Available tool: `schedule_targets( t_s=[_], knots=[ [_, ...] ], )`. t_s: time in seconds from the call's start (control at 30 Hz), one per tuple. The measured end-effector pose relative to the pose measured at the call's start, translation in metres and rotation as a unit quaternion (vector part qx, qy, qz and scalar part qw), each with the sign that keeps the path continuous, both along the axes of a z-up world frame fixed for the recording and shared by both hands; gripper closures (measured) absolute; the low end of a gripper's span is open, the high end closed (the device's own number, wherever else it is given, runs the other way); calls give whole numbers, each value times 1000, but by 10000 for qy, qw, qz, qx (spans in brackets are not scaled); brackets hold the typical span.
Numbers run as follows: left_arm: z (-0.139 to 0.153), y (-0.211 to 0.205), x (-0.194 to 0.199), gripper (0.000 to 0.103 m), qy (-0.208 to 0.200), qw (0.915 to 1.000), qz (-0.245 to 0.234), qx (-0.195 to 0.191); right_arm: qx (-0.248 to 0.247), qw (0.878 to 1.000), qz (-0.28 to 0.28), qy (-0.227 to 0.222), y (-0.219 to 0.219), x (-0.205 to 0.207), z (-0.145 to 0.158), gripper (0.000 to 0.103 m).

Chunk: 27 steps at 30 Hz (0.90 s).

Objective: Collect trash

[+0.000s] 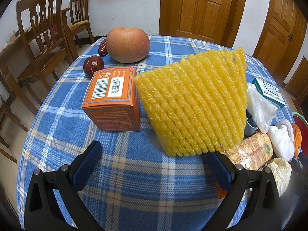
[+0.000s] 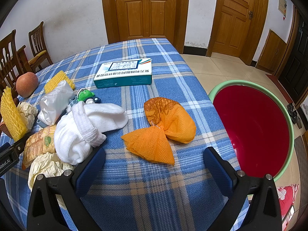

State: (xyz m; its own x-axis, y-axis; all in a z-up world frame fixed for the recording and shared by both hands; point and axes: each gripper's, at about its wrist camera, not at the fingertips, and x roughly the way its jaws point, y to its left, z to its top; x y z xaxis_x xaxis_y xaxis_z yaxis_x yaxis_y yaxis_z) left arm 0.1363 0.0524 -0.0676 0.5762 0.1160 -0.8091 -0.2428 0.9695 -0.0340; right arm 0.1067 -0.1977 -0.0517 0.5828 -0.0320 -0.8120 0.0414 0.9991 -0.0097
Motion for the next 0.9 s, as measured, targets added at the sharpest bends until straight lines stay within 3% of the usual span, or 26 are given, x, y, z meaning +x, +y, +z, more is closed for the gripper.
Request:
schedule_targets(
  t_s=[0.9],
  knots=[
    [0, 0, 2, 1, -1, 10000, 0, 0, -1, 10000, 1, 1, 0, 0, 0, 0]
  ],
)
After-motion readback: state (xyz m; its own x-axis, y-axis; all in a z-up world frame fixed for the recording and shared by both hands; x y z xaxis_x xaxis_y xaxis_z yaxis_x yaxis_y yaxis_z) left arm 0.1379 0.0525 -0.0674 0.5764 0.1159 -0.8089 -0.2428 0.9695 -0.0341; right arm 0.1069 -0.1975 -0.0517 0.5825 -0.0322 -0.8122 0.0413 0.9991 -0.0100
